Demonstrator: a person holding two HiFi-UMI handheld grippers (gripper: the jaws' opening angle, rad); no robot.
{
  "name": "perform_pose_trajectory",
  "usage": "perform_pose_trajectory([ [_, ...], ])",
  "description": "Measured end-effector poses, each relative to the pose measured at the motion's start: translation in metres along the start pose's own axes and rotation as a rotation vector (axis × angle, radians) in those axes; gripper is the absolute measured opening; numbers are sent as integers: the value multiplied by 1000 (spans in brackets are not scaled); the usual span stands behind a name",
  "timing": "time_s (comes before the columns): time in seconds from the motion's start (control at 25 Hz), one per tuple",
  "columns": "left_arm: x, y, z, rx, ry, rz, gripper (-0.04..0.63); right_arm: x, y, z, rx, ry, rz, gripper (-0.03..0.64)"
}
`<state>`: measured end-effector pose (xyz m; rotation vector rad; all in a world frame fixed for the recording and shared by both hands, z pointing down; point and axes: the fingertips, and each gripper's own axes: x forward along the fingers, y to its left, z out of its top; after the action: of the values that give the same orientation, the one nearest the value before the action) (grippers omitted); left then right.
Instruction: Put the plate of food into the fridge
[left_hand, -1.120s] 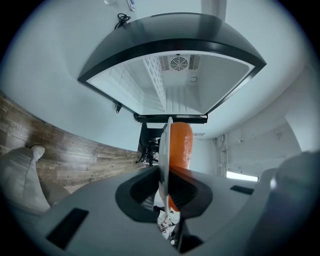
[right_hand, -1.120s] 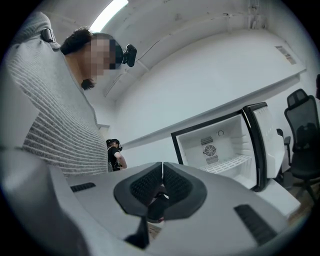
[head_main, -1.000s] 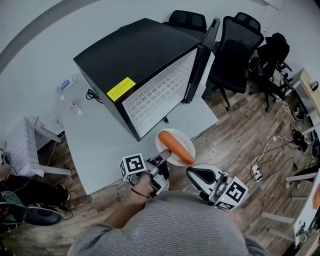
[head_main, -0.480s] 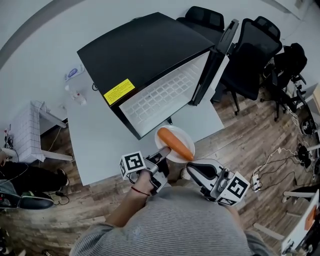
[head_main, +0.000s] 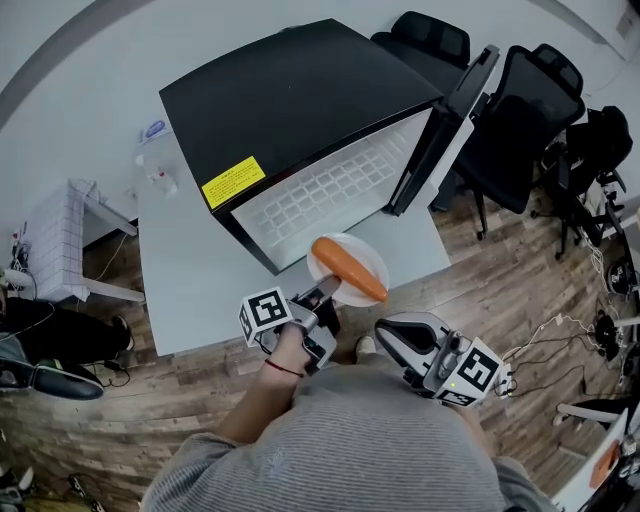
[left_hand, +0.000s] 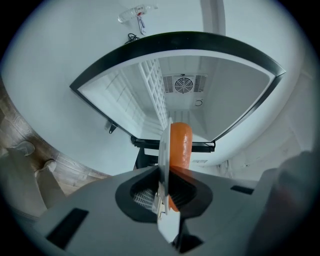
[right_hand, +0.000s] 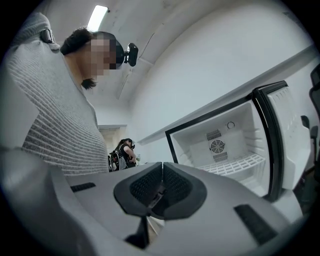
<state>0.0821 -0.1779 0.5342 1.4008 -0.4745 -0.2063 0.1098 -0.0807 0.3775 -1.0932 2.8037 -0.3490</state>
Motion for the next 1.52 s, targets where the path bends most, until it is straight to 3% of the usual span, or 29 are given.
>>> perform_pose_trajectory([
  [1.08, 35, 5, 88, -183, -501, -21, 43, 9, -16, -22, 88, 140, 169, 15],
  [1.52, 46, 2, 111, -227, -668, -40, 43, 11, -22, -25, 107, 153, 180, 15],
])
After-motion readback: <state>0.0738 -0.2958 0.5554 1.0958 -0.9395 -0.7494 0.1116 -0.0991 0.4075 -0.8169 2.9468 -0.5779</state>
